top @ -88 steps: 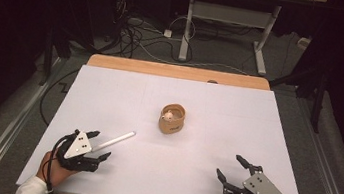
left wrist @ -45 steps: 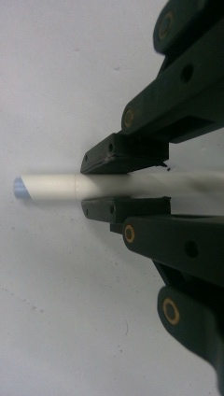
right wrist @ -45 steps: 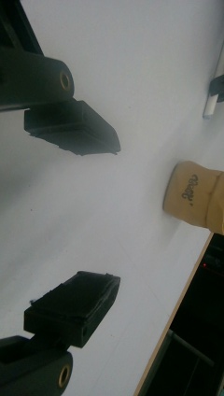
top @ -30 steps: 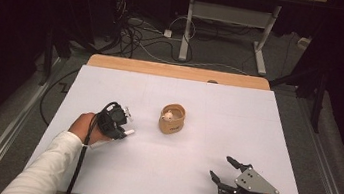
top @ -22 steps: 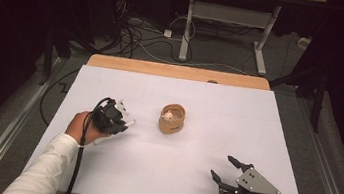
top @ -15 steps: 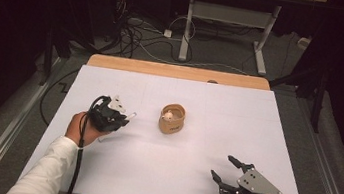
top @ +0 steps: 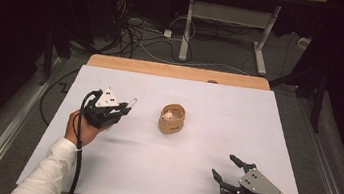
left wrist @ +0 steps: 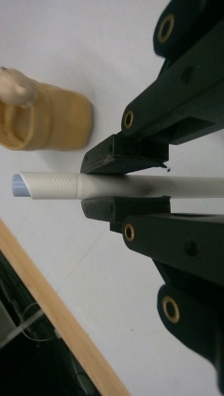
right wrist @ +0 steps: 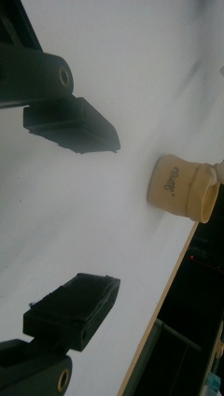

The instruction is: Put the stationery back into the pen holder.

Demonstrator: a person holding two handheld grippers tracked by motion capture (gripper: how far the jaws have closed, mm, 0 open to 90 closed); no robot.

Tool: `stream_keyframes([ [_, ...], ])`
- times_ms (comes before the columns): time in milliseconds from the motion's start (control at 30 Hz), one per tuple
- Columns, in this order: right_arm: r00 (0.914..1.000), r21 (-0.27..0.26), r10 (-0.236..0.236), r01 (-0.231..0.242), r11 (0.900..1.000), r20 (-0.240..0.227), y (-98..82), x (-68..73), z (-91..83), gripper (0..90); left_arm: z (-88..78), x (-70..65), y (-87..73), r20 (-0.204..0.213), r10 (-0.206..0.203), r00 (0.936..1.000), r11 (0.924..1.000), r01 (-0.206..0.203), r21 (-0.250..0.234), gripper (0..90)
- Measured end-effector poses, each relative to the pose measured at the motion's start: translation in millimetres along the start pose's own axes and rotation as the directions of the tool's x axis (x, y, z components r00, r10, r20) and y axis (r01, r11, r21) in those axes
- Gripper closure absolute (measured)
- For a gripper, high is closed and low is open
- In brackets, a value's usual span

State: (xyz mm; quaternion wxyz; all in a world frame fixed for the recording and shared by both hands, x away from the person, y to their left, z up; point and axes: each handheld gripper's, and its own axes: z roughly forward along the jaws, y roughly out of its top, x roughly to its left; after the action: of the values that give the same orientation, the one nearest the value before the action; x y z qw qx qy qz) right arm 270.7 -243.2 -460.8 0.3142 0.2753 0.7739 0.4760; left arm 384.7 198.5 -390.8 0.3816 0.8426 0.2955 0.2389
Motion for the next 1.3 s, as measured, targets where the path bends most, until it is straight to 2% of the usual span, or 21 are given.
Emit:
stream_keyframes([
  [133, 1.0, -0.003, 0.001, -0.001, 1.0, 0.003, 0.1, -0.2, -0.5, 28.5, -3.3, -2.4, 7.5, -0.002, 0.001, 1.0, 0.9981, -0.001, -0.062, 74.9],
  [300, 0.9999, -0.012, 0.009, -0.009, 1.0, 0.006, 0.8, -0.7, -1.8, 28.0, -5.5, -10.1, 17.4, -0.005, 0.02, 0.9998, 0.9891, -0.02, -0.146, 74.9],
  [367, 0.9999, -0.016, 0.012, -0.011, 1.0, 0.007, 0.8, -1.0, -1.9, 27.3, -4.7, -11.6, 21.5, 0.017, 0.007, 0.9998, 0.9869, -0.004, -0.161, 74.9],
  [400, 0.9999, -0.016, 0.011, -0.01, 1.0, 0.007, 0.7, -1.2, -1.8, 27.3, -4.5, -12.3, 23.2, 0.01, 0.005, 0.9999, 0.9845, -0.003, -0.175, 74.9],
  [500, 0.9999, -0.017, 0.011, -0.011, 1.0, 0.012, 0.9, -1.2, -2.3, 26.9, -4.1, -14.4, 28.3, 0.028, 0.008, 0.9996, 0.9781, -0.002, -0.208, 74.9],
  [667, 0.9999, -0.019, 0.011, -0.01, 1.0, 0.012, 0.5, -1.5, -2.1, 26.9, -1.9, -15.8, 36.3, 0.051, -0.007, 0.9987, 0.9679, 0.02, -0.251, 74.9],
  [700, 0.9998, -0.017, 0.011, -0.011, 1.0, 0.013, 0.4, -1.5, -2.0, 26.9, -1.2, -15.5, 38.0, 0.048, -0.002, 0.9989, 0.9645, 0.014, -0.264, 74.9],
  [833, 0.9998, -0.016, 0.008, -0.008, 1.0, 0.016, 0.3, -1.6, -2.1, 26.9, 3.5, -18.4, 42.9, 0.064, -0.01, 0.9979, 0.9599, 0.028, -0.279, 74.9],
  [900, 0.9998, -0.018, 0.012, -0.011, 1.0, 0.017, 0.1, -1.9, -2.0, 26.9, 5.8, -17.7, 45.2, 0.087, -0.023, 0.996, 0.9536, 0.048, -0.297, 74.9],
  [1000, 0.9999, -0.015, 0.011, -0.011, 1.0, 0.012, -0.3, -1.7, -1.6, 26.9, 8.9, -17.2, 49.3, 0.098, -0.032, 0.9947, 0.9448, 0.062, -0.322, 74.9],
  [1300, 0.9998, -0.016, 0.012, -0.012, 1.0, 0.017, -1.4, -2.8, -1.3, 26.9, 19.5, -16.6, 64.1, 0.13, -0.044, 0.9905, 0.9253, 0.089, -0.369, 74.9],
])
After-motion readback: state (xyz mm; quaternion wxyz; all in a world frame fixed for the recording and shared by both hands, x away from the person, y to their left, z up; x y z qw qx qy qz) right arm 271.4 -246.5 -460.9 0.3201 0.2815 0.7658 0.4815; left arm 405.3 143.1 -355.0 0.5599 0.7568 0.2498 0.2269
